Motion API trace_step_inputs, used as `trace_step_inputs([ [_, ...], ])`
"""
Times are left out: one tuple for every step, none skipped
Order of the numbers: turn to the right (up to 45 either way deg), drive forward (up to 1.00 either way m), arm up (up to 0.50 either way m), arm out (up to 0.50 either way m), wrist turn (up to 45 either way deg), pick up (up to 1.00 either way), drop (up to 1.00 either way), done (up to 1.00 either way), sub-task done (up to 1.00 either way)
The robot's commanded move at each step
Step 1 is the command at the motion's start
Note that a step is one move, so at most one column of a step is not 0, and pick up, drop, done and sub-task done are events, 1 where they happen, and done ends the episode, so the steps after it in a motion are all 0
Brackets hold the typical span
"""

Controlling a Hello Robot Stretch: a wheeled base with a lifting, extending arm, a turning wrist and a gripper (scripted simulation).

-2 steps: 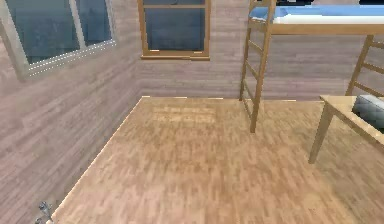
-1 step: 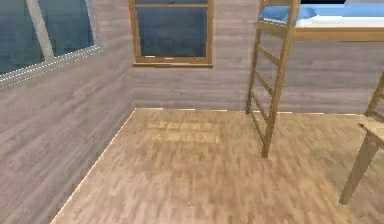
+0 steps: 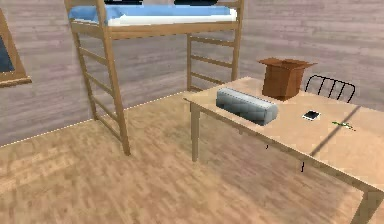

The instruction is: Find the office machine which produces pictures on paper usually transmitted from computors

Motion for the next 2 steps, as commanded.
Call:
trace_step_inputs([
  [12.0, 0.0, 0.0, 0.0, 0.0, 0.0, 0.0, 0.0, 0.0],
  [0.0, 0.45, 0.0, 0.0, 0.0, 0.0, 0.0, 0.0, 0.0],
])
